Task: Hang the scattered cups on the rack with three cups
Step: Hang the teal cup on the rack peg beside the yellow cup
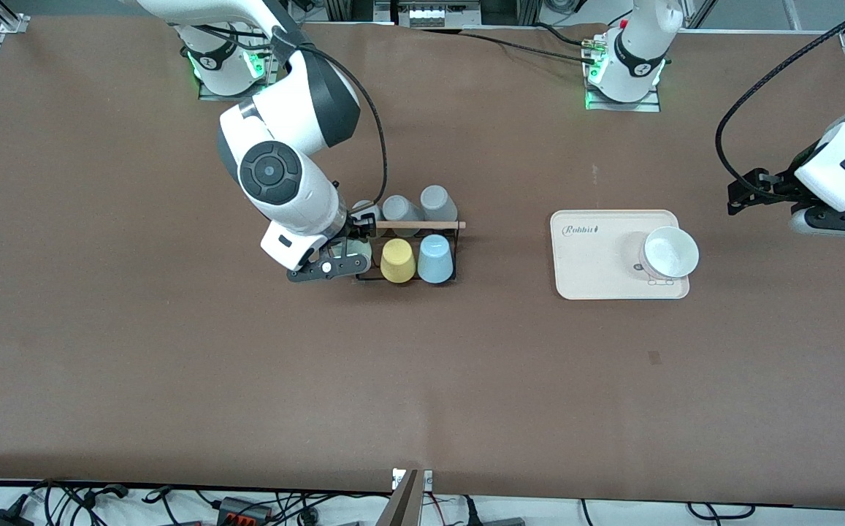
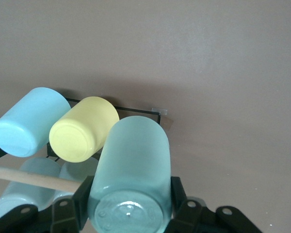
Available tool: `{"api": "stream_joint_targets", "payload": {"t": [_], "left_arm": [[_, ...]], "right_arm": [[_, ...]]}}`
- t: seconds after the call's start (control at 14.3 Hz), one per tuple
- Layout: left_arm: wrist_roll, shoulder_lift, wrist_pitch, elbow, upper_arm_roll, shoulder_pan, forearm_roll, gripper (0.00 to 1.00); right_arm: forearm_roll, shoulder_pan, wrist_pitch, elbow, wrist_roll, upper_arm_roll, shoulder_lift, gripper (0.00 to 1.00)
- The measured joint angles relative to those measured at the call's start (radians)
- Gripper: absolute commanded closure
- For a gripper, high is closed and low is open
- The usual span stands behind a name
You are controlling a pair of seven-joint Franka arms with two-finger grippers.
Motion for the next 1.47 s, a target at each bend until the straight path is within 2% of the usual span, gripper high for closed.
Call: {"api": "stream_joint_targets", "payload": {"t": [1.05,1.47], "left_arm": [[0.002,0.0,0.0,0.0,-0.001,-0.001,0.0,0.0],[0.002,0.0,0.0,0.0,0.0,0.001,0.0,0.0]], "right_arm": [[0.0,0.023,0.002,0.009,0.0,0.0,0.076,0.64],[0.0,0.029,0.004,0.048,0.0,0.0,0.133,0.64]]}}
